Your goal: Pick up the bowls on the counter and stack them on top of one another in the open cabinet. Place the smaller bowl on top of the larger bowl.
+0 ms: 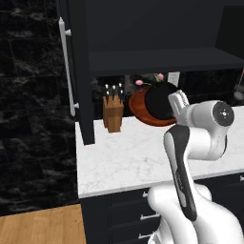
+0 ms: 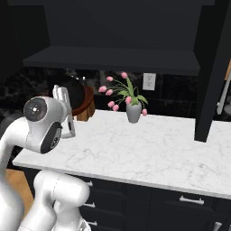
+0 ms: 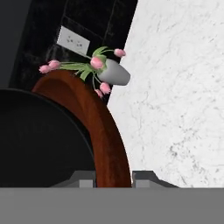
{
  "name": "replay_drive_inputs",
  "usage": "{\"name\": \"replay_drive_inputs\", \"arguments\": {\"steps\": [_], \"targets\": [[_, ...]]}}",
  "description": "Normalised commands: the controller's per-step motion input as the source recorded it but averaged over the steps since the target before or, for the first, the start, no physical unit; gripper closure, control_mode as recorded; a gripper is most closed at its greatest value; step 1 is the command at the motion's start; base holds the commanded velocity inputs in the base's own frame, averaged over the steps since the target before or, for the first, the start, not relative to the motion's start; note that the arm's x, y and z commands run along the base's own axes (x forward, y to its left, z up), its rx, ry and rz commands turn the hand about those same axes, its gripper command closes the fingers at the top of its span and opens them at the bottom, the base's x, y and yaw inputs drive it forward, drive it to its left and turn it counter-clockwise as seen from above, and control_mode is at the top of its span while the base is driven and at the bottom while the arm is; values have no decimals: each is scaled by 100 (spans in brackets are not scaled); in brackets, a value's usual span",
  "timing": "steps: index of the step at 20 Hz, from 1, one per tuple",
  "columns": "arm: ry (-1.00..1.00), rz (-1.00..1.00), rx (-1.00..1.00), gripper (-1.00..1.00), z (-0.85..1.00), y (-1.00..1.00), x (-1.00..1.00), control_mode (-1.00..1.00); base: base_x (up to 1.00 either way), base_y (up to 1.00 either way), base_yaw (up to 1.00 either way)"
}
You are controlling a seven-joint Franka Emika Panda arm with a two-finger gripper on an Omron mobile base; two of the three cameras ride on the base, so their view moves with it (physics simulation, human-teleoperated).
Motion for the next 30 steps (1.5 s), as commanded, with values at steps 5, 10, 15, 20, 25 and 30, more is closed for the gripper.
{"name": "replay_drive_inputs", "arguments": {"steps": [5, 10, 15, 20, 25, 30], "targets": [[-6, -22, 5, 100, 99, -27, -60, -100, 0, 0, 0], [-11, -18, 6, 100, 100, -28, -49, -100, 0, 0, 0], [-13, -11, 6, 100, 96, -30, -31, -100, 0, 0, 0], [-16, -6, 6, 100, 44, -12, -1, -100, 0, 0, 0], [-4, 0, 1, 100, 0, 0, 31, -100, 0, 0, 0], [-1, 0, 0, 100, -18, 0, 56, -100, 0, 0, 0]]}}
